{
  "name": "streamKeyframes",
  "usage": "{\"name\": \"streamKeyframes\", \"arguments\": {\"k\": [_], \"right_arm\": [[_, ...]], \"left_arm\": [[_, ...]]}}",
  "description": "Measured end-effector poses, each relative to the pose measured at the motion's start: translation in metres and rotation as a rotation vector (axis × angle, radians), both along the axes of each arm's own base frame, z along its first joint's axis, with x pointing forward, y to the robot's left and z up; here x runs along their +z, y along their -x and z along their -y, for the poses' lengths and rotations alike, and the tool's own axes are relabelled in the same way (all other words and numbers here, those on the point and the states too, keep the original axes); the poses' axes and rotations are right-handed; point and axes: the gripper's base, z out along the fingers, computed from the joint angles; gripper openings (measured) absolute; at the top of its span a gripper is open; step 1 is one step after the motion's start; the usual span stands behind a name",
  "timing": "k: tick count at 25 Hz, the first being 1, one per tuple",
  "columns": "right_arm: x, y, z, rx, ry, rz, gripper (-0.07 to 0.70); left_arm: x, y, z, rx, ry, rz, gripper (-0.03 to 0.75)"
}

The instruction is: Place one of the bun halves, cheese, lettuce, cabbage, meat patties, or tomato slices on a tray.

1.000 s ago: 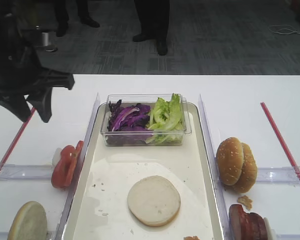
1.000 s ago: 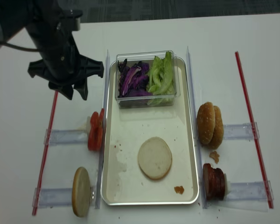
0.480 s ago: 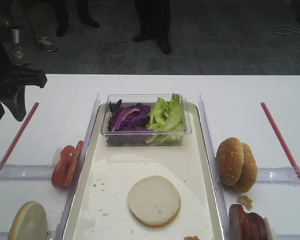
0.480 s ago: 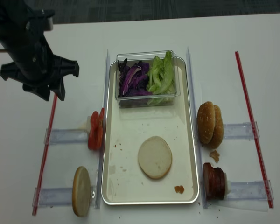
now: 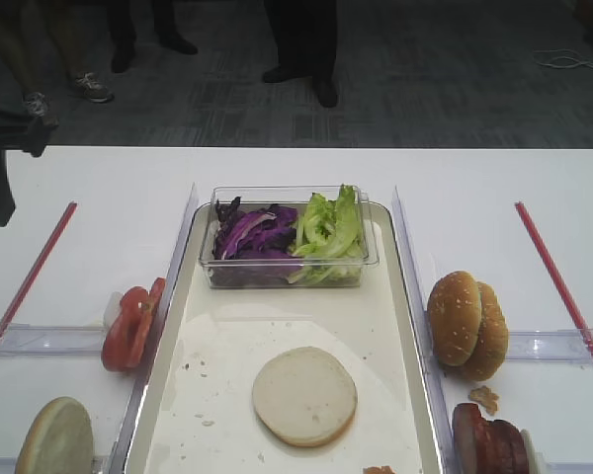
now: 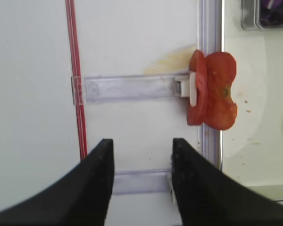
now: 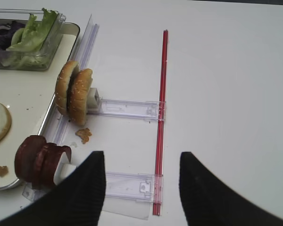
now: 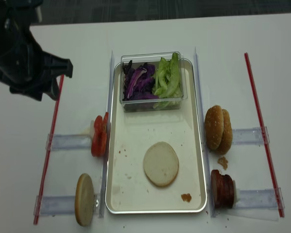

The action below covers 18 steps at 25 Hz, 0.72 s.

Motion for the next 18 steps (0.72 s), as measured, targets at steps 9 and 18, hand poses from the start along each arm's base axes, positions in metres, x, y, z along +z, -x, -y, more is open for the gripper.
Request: {"name": "streamKeyframes", "arguments": {"k": [9,18], "right_arm": [[0.0,0.0,0.0,0.0,0.0,0.0,0.384],[0.0,0.0,0.0,0.0,0.0,0.0,0.384]], "left_arm": [[0.012,0.08,-0.013,-0.002,0.015,0.097,0.274],[0.021,0.159,-0.028,0.0,0.027,0.289,0.274]]}}
